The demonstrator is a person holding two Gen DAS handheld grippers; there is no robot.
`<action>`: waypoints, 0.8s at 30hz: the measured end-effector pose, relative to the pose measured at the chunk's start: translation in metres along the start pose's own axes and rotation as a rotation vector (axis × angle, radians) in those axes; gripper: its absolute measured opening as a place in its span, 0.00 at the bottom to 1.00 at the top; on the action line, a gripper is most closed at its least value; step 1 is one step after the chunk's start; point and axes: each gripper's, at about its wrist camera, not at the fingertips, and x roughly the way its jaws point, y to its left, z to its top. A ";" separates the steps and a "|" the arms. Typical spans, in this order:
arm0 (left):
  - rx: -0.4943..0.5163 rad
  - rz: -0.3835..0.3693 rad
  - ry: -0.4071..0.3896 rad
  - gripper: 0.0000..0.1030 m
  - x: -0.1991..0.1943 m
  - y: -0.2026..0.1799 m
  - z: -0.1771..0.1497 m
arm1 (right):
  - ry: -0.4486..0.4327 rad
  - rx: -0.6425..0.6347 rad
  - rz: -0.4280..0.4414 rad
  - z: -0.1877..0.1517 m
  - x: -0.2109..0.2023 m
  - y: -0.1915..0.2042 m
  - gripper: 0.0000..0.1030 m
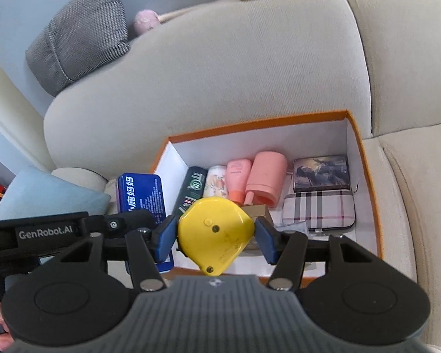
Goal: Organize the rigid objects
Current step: 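Lift and carry the blue tin and tape measure over the orange box, then lower the blue tin into the box with left tool while right tool lowers the tape measure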
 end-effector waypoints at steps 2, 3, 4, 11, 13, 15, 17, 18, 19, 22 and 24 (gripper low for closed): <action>-0.005 -0.003 0.028 0.14 0.010 0.006 0.004 | 0.016 0.014 -0.003 0.003 0.010 -0.004 0.57; -0.010 -0.007 0.042 0.14 0.015 0.009 0.005 | 0.021 0.027 -0.009 0.004 0.014 -0.006 0.57; -0.017 -0.012 0.057 0.14 0.019 0.013 0.007 | 0.028 0.035 -0.011 0.006 0.019 -0.009 0.57; -0.022 -0.004 0.170 0.14 0.055 0.023 0.015 | 0.075 0.096 -0.033 0.009 0.050 -0.028 0.57; 0.003 0.021 0.198 0.14 0.064 0.020 0.017 | 0.077 0.110 -0.039 0.010 0.055 -0.032 0.57; 0.029 0.081 0.226 0.14 0.074 0.019 0.019 | 0.072 0.119 -0.051 0.012 0.059 -0.035 0.57; 0.035 0.107 0.256 0.14 0.085 0.020 0.021 | 0.072 0.111 -0.058 0.014 0.062 -0.037 0.57; 0.036 0.108 0.276 0.14 0.090 0.021 0.022 | 0.071 0.110 -0.065 0.015 0.064 -0.037 0.57; 0.047 0.111 0.297 0.14 0.096 0.021 0.022 | 0.071 0.103 -0.068 0.015 0.066 -0.038 0.57; 0.092 0.121 0.354 0.14 0.113 0.017 0.023 | 0.071 0.093 -0.078 0.015 0.072 -0.040 0.57; 0.097 0.132 0.396 0.14 0.124 0.018 0.023 | 0.071 0.100 -0.084 0.014 0.074 -0.041 0.57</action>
